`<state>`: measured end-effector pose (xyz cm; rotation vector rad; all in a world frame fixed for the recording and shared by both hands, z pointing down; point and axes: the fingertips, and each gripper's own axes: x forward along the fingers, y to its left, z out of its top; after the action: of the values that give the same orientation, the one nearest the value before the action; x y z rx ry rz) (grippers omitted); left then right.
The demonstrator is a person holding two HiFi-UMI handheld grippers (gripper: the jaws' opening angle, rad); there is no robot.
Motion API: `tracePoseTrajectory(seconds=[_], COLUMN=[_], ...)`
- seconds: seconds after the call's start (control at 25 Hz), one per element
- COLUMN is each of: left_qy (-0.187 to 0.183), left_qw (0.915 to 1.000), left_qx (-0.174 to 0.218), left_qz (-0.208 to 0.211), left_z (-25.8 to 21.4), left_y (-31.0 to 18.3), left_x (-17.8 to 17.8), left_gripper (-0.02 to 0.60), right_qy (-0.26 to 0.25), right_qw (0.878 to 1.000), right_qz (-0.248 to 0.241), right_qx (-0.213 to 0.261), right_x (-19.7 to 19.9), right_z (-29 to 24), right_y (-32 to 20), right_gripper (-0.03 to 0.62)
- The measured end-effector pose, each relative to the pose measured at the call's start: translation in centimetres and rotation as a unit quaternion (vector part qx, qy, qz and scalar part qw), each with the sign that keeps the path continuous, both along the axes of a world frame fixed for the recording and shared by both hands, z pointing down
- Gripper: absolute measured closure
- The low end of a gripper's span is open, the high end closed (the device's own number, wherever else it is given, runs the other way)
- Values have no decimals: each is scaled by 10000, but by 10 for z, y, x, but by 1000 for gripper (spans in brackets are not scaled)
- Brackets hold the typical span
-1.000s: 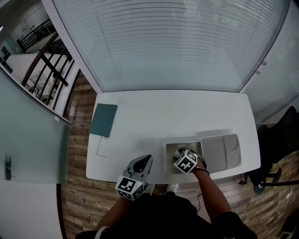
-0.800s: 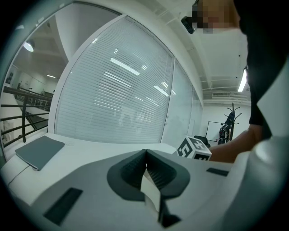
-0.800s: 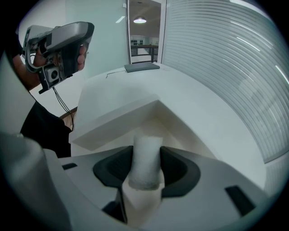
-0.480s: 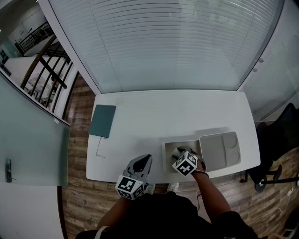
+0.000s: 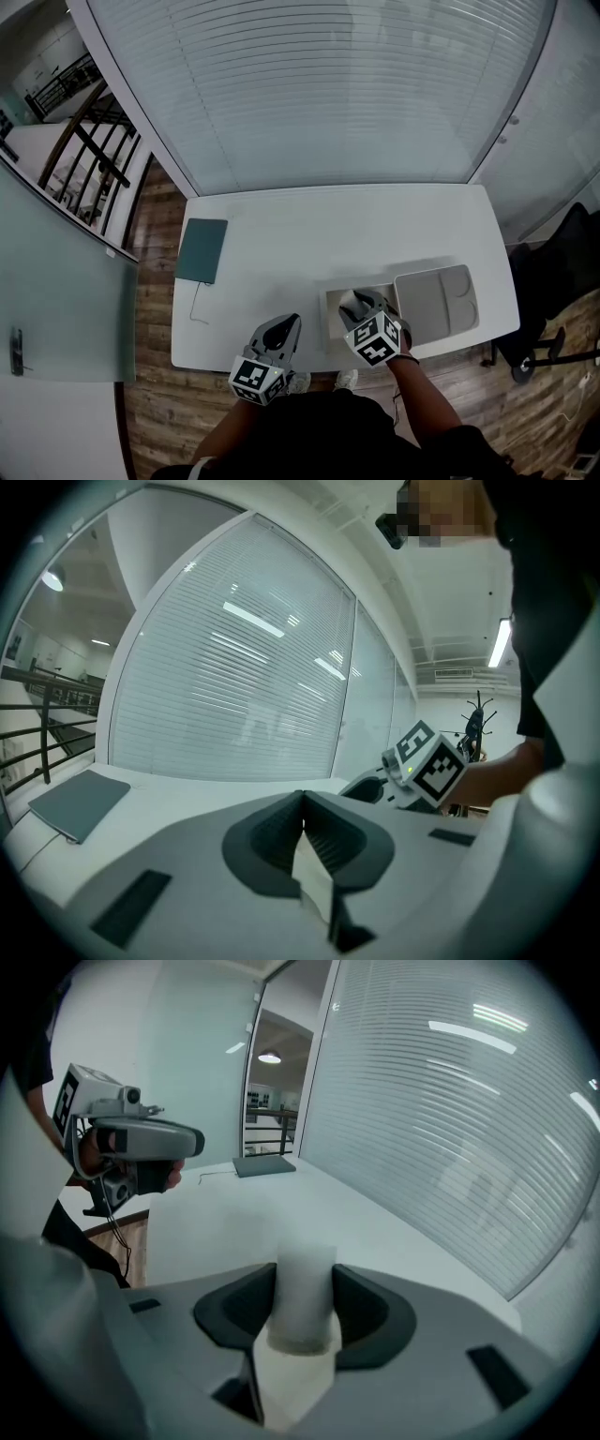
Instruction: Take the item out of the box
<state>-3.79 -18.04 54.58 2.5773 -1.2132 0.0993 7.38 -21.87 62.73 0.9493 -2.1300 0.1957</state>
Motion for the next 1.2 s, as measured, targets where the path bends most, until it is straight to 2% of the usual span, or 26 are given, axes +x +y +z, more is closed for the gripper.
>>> tracePoseTrajectory(seconds=[0.24, 0.44, 0.64, 0.88, 1.04, 1.2], left_qy=[0, -11, -54, -222, -197, -174], left_qw=[10000, 10000, 9998, 9984, 9981, 9977], left_qx=[55, 93, 172, 507, 568, 636], left_qz=[-10, -13, 45, 147, 127, 149], left_z=[-3, -7, -14, -28, -32, -38], left_y=[-1, -5, -5, -7, -9, -8], left_x=[-1, 0, 4, 11, 11, 15], left_gripper=[571, 571, 571, 571, 571, 571], right_qy=[-419, -949, -1677, -2521, -3001, -3193], right_qw=[9974, 9865, 9624, 9163, 8929, 8854], right_qz=[173, 397, 568, 349, 434, 539], right_qx=[559, 1272, 2061, 3092, 3327, 3334], right_x=[-7, -5, 0, -3, -1, 3], right_z=[-47, -90, -135, -192, -211, -217], right_y=[-5, -16, -21, -9, 0, 4], right_gripper=[405, 407, 407, 407, 407, 408])
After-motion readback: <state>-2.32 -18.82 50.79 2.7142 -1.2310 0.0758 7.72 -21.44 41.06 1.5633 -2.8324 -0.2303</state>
